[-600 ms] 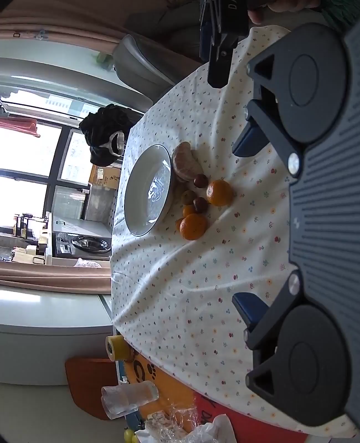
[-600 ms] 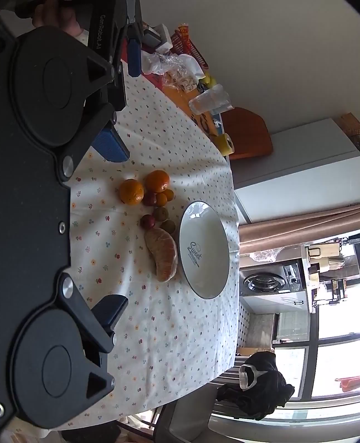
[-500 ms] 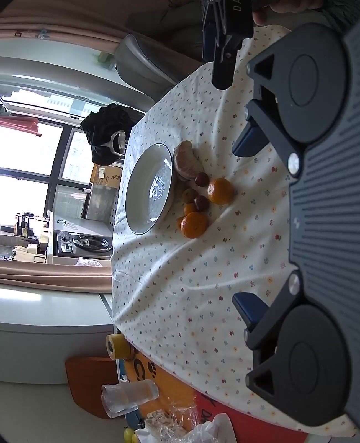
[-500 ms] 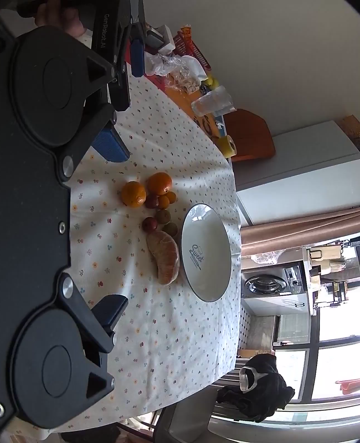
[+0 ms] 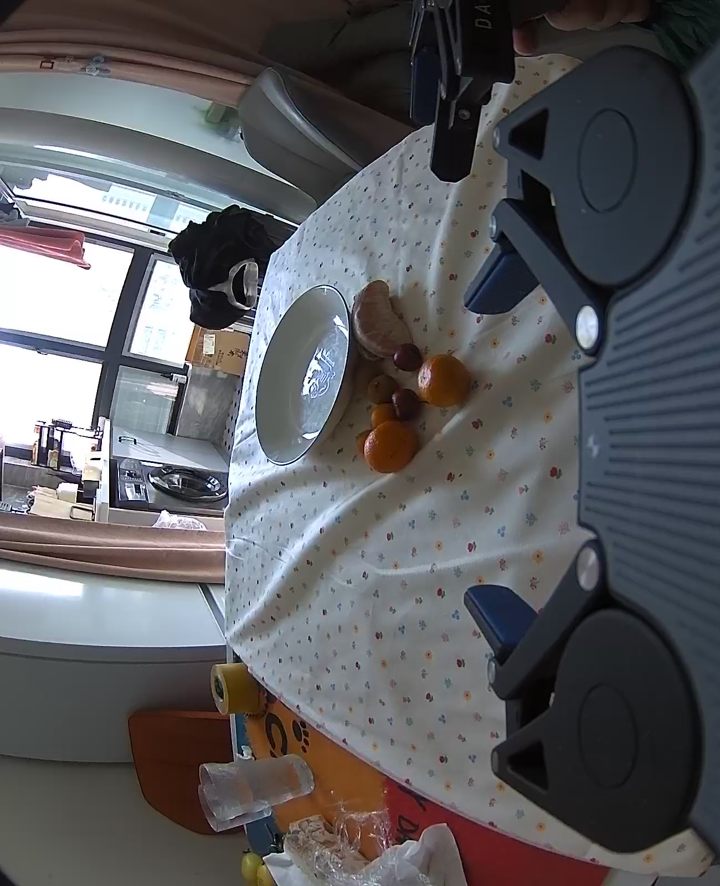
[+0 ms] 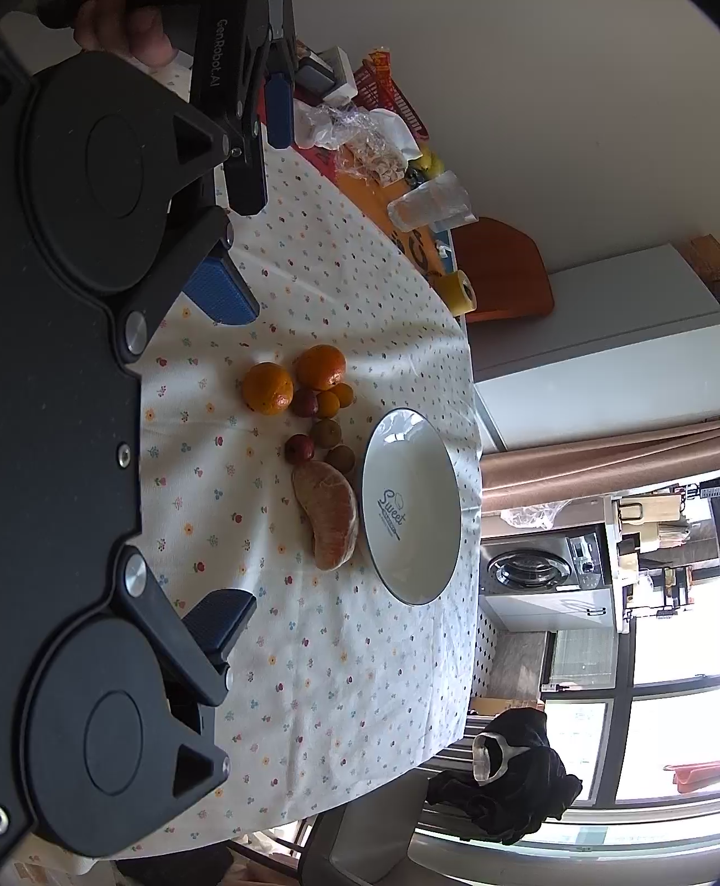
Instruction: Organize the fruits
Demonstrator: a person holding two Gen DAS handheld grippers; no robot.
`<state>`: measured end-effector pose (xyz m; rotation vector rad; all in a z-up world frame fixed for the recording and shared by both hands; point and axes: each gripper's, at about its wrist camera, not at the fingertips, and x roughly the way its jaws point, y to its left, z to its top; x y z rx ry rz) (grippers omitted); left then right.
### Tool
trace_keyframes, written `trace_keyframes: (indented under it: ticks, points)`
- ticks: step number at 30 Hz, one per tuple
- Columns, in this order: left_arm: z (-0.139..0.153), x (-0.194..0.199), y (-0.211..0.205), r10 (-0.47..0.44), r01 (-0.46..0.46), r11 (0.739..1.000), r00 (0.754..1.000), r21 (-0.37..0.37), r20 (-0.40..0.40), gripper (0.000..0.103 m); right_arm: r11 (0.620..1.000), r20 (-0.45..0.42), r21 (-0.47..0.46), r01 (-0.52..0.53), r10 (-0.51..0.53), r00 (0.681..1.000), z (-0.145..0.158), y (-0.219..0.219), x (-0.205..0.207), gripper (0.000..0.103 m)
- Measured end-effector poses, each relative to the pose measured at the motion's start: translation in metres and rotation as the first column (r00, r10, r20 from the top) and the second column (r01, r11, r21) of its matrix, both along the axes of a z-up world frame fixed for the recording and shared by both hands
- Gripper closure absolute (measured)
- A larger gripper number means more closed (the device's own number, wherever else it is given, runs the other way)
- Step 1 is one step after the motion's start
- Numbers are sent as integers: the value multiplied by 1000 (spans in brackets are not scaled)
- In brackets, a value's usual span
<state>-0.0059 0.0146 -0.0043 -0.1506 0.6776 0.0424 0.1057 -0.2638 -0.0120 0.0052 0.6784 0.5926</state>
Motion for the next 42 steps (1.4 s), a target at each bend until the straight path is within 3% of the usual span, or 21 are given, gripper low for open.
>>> trace_keyframes:
  ticks: [42]
  points:
    - [4,-2,0,-2,2,1000,1000,1,9,0,1000,10,-9,5,-4,1000,1,1,-3,0]
